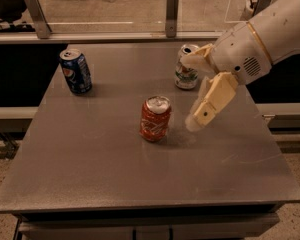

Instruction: Place coke can upright

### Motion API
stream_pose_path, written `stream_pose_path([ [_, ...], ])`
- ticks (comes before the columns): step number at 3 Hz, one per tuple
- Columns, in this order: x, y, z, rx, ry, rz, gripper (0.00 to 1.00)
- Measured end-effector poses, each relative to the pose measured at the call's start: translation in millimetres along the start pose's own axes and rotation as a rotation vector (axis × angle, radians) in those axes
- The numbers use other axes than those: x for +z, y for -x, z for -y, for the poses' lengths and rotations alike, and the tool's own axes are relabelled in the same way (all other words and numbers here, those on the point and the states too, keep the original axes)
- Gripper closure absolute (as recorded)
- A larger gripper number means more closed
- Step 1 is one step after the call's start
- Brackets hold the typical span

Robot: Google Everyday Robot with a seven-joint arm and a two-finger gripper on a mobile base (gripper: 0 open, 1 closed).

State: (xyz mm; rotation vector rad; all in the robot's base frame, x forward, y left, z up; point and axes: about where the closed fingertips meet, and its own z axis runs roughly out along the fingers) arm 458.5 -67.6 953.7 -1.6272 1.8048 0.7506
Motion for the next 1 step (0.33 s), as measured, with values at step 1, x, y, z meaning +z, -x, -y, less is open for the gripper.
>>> stream_pose_path([
  [1,0.2,0.2,0.1,0.000,-0.001,0.000,0.00],
])
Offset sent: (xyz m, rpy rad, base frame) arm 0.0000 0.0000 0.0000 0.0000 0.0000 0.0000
